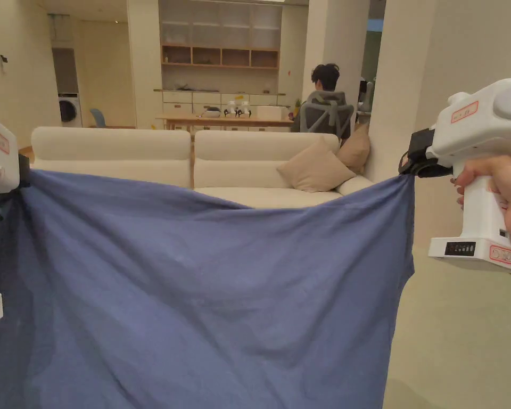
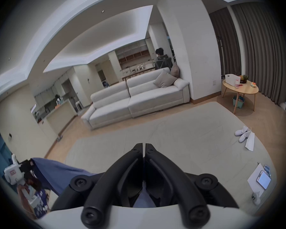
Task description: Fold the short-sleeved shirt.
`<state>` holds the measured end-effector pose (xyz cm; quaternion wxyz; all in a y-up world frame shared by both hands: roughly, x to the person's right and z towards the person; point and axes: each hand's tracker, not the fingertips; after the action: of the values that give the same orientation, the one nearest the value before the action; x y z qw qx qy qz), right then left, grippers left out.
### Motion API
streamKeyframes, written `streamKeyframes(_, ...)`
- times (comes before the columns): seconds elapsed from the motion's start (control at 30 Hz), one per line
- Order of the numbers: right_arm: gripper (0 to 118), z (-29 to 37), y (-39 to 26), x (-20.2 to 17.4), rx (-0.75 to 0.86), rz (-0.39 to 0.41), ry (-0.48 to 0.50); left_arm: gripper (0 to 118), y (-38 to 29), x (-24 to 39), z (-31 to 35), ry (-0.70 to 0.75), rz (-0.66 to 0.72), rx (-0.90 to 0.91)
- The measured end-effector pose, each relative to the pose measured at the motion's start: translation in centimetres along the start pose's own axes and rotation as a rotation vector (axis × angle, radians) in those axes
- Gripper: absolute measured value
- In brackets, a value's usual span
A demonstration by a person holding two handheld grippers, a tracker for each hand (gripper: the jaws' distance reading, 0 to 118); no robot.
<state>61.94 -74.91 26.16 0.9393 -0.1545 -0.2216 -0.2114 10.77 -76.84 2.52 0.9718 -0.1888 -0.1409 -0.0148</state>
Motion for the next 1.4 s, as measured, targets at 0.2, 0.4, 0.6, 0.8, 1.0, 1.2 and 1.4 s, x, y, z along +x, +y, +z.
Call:
streamKeyframes(0.2,0,-0.8,4.1,-0.3,0.039,-0.049,-0.012,2,5.2,-0.2,-2.1,0.021,0.003,0.074)
streamKeyframes(0.4,0,0.2,8.6,-3.1,0.127,-0.059,-0.001,2,8.7,-0.4,-3.5,0.038,-0.009,0.139)
streamKeyframes(0.6,0,1.5,12.7,-5.1,0.208,-0.054,0.003,1,11.5,-0.3,-4.1,0.058,-0.007,0.195)
streamKeyframes(0.8,0,-0.3,11.7,-5.0,0.211,-0.028,-0.014,1,9.1,1.4,-5.8,0.068,-0.06,0.195)
streamKeyframes(1.0,0,-7.4,4.4,-2.1,0.043,-0.003,-0.095,1,0.0,2.9,-12.7,0.093,-0.179,0.01)
streamKeyframes(1.2,1,-17.2,-7.1,3.2,-0.154,-0.031,-0.167,1,-13.2,4.2,-21.5,0.096,-0.251,-0.226)
streamKeyframes(1.4,0,-23.9,-19.4,8.9,-0.331,-0.089,-0.232,1,-24.0,5.1,-27.0,0.102,-0.252,-0.386)
